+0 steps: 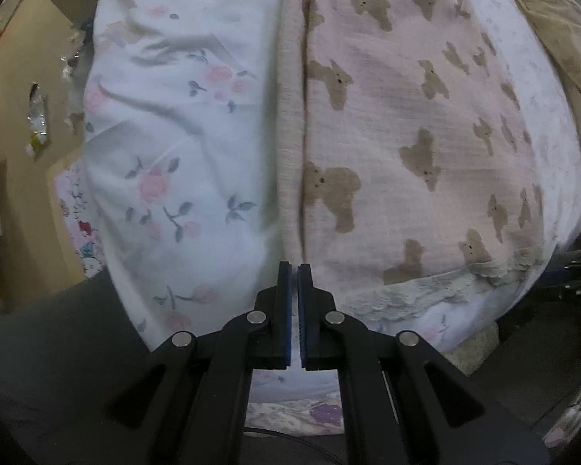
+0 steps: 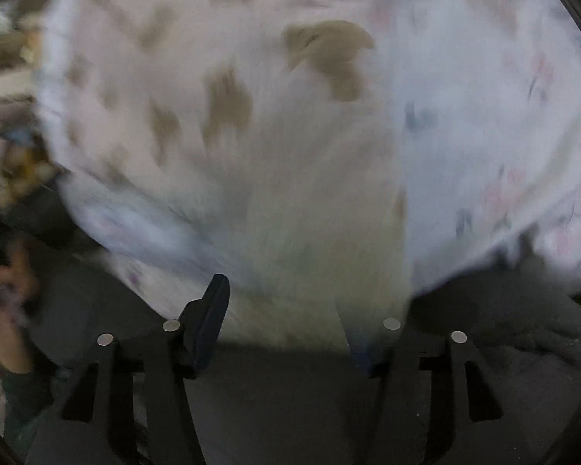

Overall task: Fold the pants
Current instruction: 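Open both grippers and release the folded shorts onto the sheet, then move both grippers toward the elastic waistband of the shorts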

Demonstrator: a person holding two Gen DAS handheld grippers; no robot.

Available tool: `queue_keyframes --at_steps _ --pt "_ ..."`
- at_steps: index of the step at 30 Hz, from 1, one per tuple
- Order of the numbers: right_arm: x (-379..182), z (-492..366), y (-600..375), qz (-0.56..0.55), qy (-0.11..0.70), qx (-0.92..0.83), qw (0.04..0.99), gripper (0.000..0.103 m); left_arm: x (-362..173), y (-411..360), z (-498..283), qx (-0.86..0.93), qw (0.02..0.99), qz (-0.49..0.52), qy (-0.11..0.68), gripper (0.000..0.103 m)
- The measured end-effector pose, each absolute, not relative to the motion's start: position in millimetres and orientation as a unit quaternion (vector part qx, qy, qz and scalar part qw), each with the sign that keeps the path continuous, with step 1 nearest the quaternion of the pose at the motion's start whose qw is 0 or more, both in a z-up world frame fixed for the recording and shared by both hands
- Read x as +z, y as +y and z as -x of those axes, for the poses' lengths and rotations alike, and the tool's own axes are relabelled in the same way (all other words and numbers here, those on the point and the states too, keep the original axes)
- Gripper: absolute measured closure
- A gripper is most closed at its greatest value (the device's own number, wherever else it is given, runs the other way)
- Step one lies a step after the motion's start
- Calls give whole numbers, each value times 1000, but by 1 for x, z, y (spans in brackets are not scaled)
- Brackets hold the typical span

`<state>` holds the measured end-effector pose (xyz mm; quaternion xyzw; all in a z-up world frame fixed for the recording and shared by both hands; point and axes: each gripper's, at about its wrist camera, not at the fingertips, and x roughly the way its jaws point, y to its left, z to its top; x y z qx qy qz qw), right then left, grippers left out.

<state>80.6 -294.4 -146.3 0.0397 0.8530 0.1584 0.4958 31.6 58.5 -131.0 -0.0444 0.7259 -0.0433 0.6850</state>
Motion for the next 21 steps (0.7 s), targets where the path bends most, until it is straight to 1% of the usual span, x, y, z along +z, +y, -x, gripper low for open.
queue_keyframes --at_steps 1,3,4,5,6,8,9,11,13,14,15,16,18,19,21 --pt "-142 -83 -291 -16 848 157 506 45 -130 60 -32 -36 689 40 723 101" --pt "-127 -92 -293 48 831 133 538 43 -126 64 -33 -9 700 26 714 98" --pt "-118 -98 -295 89 818 115 556 43 -123 66 -33 3 708 24 705 90" --pt "-111 -104 -297 116 806 103 571 42 -117 67 -33 12 719 21 694 80" --pt "-104 -110 -301 122 795 96 586 42 -110 66 -34 15 735 24 678 77" --pt "-85 -125 -302 96 756 100 640 42 -97 59 -35 -11 760 37 649 70" --pt "-75 -131 -297 65 724 124 675 42 -95 52 -36 -32 761 41 647 69" --pt "-70 -137 -286 19 693 149 705 42 -102 33 -39 -68 750 36 657 69" --pt "-76 -140 -270 -34 677 162 718 44 -110 23 -41 -72 747 30 660 70" --pt "-81 -139 -258 -56 673 166 719 55 -114 16 -44 -81 746 28 660 70" --pt "-89 -138 -248 -74 673 168 716 67 -119 12 -45 -87 745 24 661 70" --pt "-100 -136 -238 -89 680 168 708 71 -123 5 -47 -91 742 17 664 70" --pt "-124 -127 -222 -103 697 177 687 72 -135 -6 -50 -93 730 -3 677 70" --pt "-137 -118 -210 -92 710 192 671 72 -141 -10 -49 -92 724 -14 684 70" --pt "-160 -103 -188 -29 741 217 634 72 -158 -10 -44 -60 706 -57 704 70"
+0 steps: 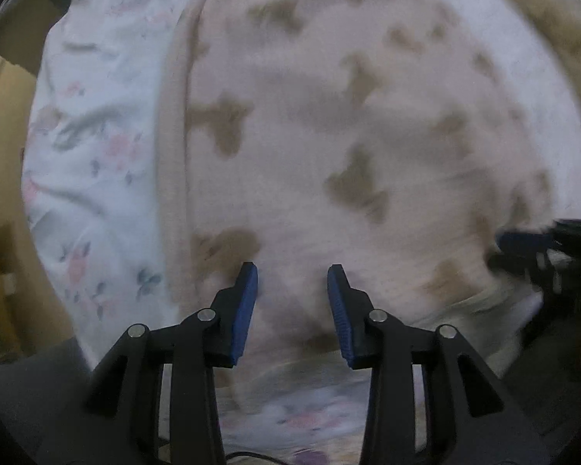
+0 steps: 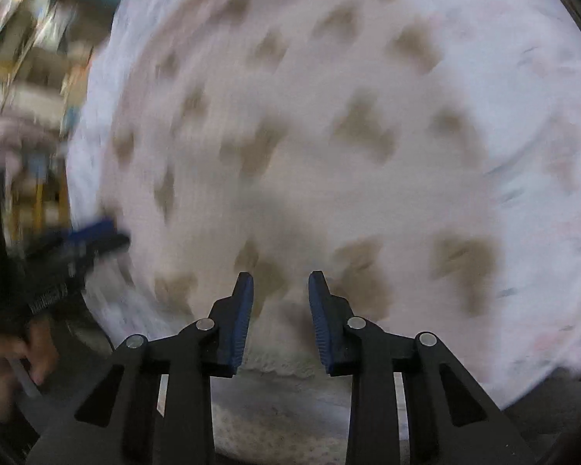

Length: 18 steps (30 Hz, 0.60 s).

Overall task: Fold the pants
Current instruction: 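Move both grippers toward the elastic waistband of the shorts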

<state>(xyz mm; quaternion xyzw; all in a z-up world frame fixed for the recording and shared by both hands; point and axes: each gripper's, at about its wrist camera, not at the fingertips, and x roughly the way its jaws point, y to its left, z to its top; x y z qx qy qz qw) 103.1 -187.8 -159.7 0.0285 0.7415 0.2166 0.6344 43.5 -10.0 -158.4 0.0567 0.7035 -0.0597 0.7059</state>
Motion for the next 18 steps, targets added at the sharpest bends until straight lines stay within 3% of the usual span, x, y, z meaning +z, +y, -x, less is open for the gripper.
queue_keyframes --at_steps 3,6,9,10,12,14,18 --pt "-166 -89 -177 29 755 221 617 72 -167 -1 -35 -36 692 -63 718 69" --pt "-153 -91 -186 2 757 226 613 70 -153 -5 -36 -43 709 -67 701 70" --pt "-122 -107 -200 -63 706 245 661 69 -131 -4 -39 -53 741 -33 669 66" --pt "-108 -114 -204 -81 680 246 686 68 -126 -2 -41 -55 750 -19 659 59" --pt "-89 -127 -213 -105 638 237 725 52 -110 6 -45 -45 775 3 630 48" --pt "-77 -139 -224 -130 608 225 750 46 -94 11 -51 -30 801 13 598 33" --pt "-70 -162 -240 -183 568 208 775 36 -68 20 -64 -6 839 27 543 16"
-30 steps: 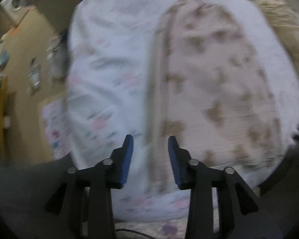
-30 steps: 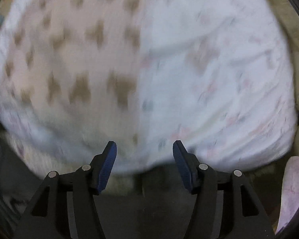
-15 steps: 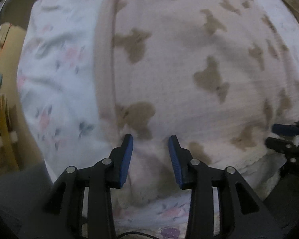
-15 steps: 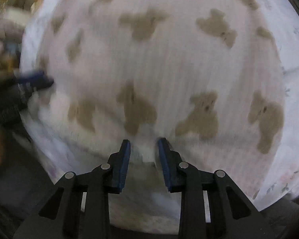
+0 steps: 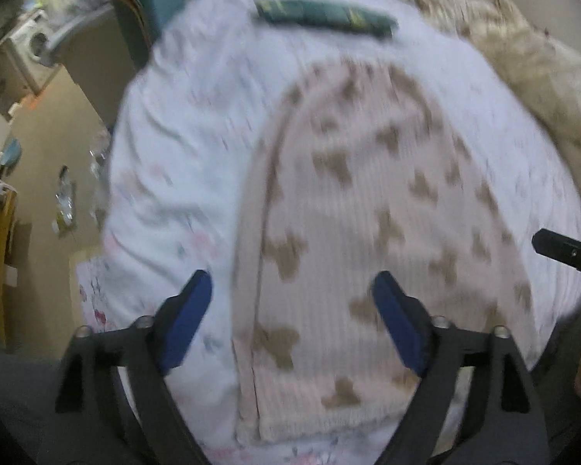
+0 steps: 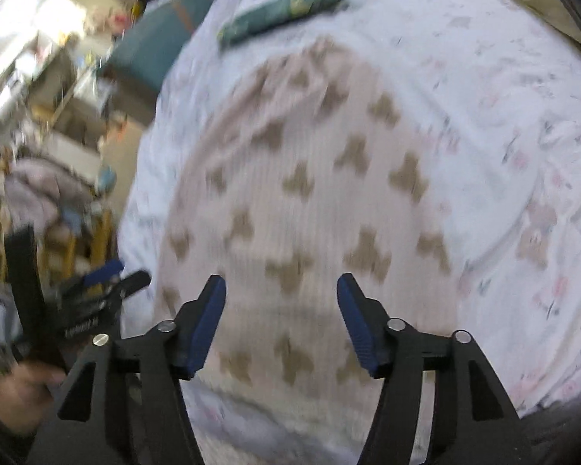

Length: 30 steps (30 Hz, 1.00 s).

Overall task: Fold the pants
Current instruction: 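Move both grippers toward the elastic waistband of the shorts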

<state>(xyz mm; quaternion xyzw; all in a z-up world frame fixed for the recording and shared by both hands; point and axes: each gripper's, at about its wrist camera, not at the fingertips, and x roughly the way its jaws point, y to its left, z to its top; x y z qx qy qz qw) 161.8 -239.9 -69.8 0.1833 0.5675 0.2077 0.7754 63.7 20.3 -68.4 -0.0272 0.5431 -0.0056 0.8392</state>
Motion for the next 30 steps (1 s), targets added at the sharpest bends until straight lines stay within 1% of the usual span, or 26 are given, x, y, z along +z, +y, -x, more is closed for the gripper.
queue_keyframes --at_steps 2,5,10,14,19,25,28,30 --pt "-71 -175 -245 -196 550 202 786 28 -61 32 -74 1 848 41 529 14" --pt "-64 -192 -253 -201 531 191 801 26 -58 38 -99 8 852 56 521 14" --pt "-58 -218 -267 -209 503 176 820 18 -51 43 -137 12 858 49 511 14" --pt "-55 -241 -269 -201 491 176 829 17 -48 37 -167 5 861 42 507 14" --pt "-57 -291 -273 -190 494 176 830 16 -57 23 -220 -30 861 20 508 14" --pt "-82 -368 -278 -172 519 180 818 16 -96 20 -295 -46 844 5 535 14" --pt "-105 -402 -272 -127 545 135 818 19 -117 19 -326 -69 835 20 545 14" --pt "-122 -420 -269 -147 556 145 805 19 -137 14 -348 -96 816 44 568 14"
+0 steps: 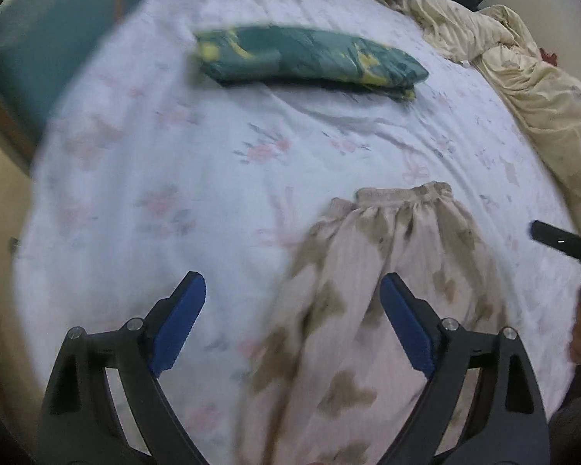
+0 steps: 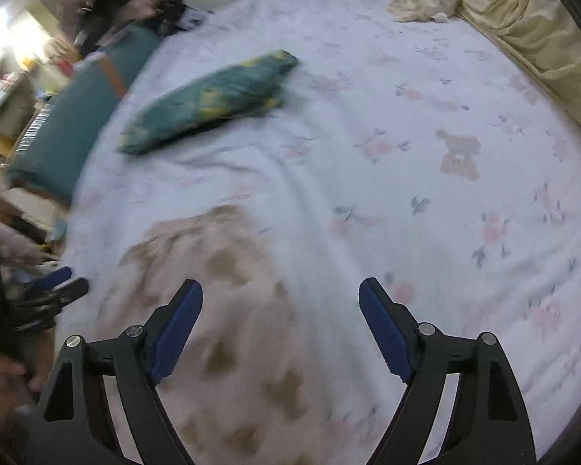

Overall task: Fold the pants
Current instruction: 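Move both grippers toward the elastic waistband of the shorts, then grasp the waistband with the left gripper while the right gripper grasps its other end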

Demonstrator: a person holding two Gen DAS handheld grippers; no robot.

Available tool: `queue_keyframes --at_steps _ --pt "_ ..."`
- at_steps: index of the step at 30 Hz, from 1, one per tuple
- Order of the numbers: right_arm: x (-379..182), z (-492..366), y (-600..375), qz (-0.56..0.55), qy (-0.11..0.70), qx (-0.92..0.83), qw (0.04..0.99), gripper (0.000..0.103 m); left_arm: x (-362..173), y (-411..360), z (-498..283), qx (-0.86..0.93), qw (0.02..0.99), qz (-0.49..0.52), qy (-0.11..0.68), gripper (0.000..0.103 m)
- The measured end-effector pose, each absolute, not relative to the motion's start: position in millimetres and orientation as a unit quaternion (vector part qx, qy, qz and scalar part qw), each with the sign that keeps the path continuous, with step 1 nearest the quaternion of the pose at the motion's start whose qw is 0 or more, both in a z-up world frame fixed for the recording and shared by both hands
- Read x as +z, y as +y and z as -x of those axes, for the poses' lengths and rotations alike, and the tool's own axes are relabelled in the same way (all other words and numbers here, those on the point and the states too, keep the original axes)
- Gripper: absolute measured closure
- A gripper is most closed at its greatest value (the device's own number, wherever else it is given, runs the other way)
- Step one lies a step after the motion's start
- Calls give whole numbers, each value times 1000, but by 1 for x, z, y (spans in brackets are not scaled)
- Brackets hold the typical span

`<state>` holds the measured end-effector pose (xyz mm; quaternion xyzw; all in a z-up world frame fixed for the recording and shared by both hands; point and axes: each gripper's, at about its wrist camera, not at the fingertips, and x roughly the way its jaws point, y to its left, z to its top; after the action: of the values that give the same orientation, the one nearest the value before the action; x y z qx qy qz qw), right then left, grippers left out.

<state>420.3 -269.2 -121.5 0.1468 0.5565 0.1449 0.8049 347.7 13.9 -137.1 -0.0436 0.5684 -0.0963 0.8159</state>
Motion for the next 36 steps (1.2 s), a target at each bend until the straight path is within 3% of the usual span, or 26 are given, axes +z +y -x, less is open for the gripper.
queue_keyframes --at_steps 4,6,8,9,10,12,15,26,36 --pt "-150 -453 -251 -161 583 165 779 21 -173 -12 -374 -107 797 4 595 15" --pt "-158 -461 -240 -155 590 183 771 21 -180 -18 -380 -127 794 2 594 28" --pt "-168 -468 -229 -150 600 198 760 22 -185 -22 -383 -147 787 -5 599 80" --pt "-174 -470 -225 -146 608 203 754 29 -185 -24 -383 -165 781 -9 602 95" --pt "-181 -471 -219 -134 618 208 746 39 -184 -26 -382 -186 774 -14 605 101" --pt "-184 -473 -208 -103 627 226 739 84 -176 -29 -378 -210 776 -45 593 101" --pt "-171 -478 -201 -72 613 250 746 97 -164 -14 -391 -202 783 -34 587 102" --pt "-67 -512 -170 33 508 250 824 98 -70 5 -432 -177 857 -81 478 101" --pt "-36 -428 -185 58 488 285 823 100 -40 3 -351 -226 854 -92 459 101"
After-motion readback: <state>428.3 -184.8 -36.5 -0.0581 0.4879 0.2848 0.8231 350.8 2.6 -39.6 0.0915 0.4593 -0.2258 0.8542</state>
